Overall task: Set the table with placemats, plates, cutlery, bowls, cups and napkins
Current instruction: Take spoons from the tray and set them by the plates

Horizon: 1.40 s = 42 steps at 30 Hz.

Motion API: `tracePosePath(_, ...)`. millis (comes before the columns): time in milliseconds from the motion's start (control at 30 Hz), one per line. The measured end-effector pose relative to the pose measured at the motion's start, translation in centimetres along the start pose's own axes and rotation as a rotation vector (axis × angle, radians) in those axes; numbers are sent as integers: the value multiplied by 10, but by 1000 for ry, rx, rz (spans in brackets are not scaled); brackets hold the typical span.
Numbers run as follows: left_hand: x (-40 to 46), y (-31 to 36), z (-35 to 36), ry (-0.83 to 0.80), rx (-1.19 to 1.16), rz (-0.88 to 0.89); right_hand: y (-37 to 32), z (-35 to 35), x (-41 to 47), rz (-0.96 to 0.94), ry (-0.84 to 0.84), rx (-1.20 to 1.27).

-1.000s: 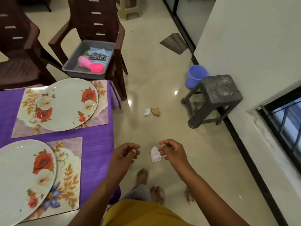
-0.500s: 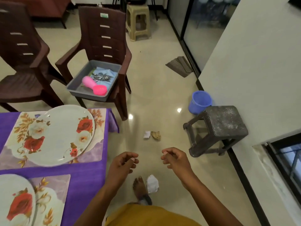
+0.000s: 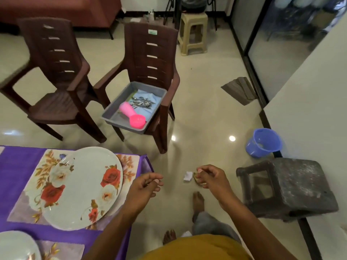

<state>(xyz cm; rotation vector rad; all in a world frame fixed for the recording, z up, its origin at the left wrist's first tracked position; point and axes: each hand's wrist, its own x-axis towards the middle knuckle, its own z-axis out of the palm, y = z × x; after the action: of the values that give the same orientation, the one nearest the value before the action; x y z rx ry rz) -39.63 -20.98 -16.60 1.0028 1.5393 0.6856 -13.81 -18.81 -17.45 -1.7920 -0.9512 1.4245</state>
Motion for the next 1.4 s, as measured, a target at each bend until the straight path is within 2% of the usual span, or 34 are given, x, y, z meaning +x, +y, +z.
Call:
tracePosePath(133,45,20,3,109,-41,0,-37,3,73,-36,-104,-40)
tracePosePath(500,144,72,-1,395,-305,-136,-139,21,221,-121,-401,-259)
tracePosePath(833,263,94,-65,434,-377,-212,-203,107,335,-86,-485,-337)
tracePosePath(1167,388,127,-146,364,-410,-324,-271,204,427,-26,-514,-454)
tracePosePath(1400,432,122,-172,378,-432,-359,-278,244,490,33,-555,-610)
